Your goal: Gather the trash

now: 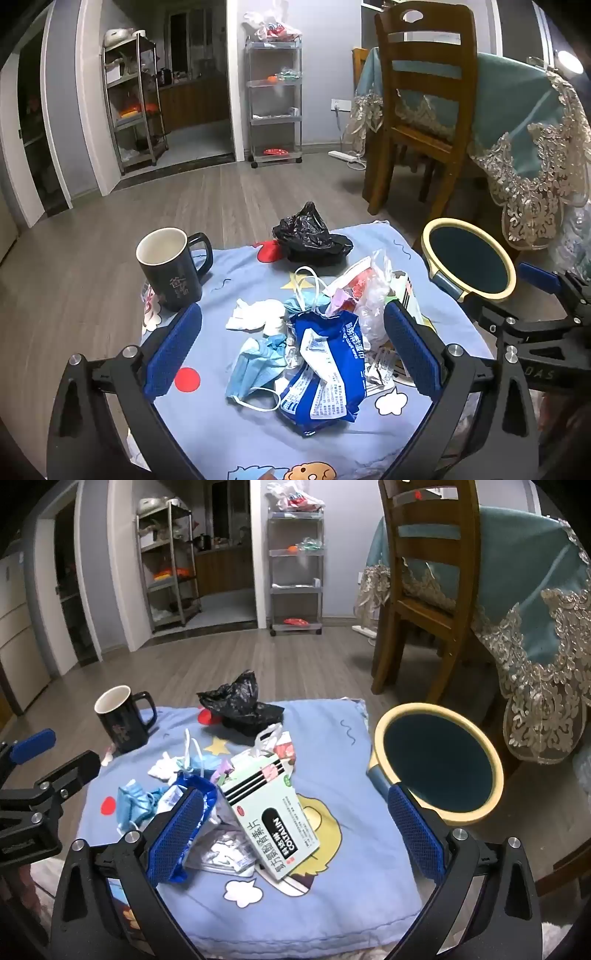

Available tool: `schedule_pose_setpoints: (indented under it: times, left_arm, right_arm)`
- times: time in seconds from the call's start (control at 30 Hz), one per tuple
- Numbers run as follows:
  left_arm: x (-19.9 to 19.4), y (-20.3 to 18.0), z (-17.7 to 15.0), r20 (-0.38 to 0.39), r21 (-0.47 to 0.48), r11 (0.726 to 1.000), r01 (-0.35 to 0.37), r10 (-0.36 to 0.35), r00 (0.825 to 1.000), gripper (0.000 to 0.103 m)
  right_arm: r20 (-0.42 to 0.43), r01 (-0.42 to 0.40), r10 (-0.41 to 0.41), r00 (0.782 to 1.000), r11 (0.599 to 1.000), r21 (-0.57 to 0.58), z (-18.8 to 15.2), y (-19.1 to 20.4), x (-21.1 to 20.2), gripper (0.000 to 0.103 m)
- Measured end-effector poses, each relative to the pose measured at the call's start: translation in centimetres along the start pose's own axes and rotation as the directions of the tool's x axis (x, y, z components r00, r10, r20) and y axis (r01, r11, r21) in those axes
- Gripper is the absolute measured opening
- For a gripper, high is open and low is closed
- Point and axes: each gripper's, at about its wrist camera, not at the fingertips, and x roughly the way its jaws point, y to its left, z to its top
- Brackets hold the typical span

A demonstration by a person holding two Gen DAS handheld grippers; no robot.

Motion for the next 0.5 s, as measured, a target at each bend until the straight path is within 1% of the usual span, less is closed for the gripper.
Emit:
schedule_pose_setpoints:
  times: [0.2, 0.3, 0.33, 0.5]
  left_arm:
    - [0.12, 0.03, 0.09, 0.007, -0.008, 1.0, -0.001, 0.001, 1.0, 0.097]
    - [0.35, 0.01, 0.13, 0.004, -0.013, 1.0, -0.003, 0.003, 1.0, 0.097]
    - [-0.43, -0.25, 0.23, 0.009, -0.001, 1.0, 0.002, -0.002, 1.0, 0.097]
    - [-0.34, -0.22, 0.26, 0.01, -0.003, 1.0, 0.004, -0.004, 1.0, 0.097]
  right_arm:
    - [0.002, 0.002, -0.002, 1.0, 1.0, 0.003, -0.03, 0.3, -0.17, 0.099]
    - [-0.006, -0.001, 0.001, 1.0, 1.0, 0.013, 0.07, -0.18, 0.13, 0.099]
    - [-0.005, -0.002, 0.002, 1.0, 1.0, 0.012, 0.09, -0.27, 0.11, 0.099]
    - [-0.007, 0.004, -0.004, 1.0, 1.0, 0.012, 0.11, -0.2, 0.12, 0.099]
